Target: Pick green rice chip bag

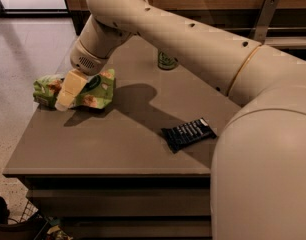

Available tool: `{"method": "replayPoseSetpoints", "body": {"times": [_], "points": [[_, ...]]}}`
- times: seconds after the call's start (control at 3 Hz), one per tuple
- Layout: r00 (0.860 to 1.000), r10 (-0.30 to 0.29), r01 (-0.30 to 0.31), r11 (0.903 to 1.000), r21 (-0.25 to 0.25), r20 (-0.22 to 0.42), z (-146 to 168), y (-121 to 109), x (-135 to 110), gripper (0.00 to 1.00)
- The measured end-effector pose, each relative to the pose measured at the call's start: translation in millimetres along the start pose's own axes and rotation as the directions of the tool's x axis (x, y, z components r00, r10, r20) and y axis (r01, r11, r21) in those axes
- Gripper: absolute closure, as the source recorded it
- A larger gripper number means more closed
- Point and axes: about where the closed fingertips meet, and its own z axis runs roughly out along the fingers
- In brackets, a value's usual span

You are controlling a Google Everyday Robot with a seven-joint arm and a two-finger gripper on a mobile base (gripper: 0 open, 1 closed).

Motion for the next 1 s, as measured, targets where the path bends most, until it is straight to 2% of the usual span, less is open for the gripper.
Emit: {"method": "replayPoseSetpoints", "body": {"times": [0.67, 1.0], "points": [[1.000, 0.028, -0.028, 0.9996, -0.011, -0.001, 19, -6, 5, 0.02], [1.000, 0.029, -0.029, 0.9992, -0.027, 0.003, 30, -7, 5, 0.25]]}}
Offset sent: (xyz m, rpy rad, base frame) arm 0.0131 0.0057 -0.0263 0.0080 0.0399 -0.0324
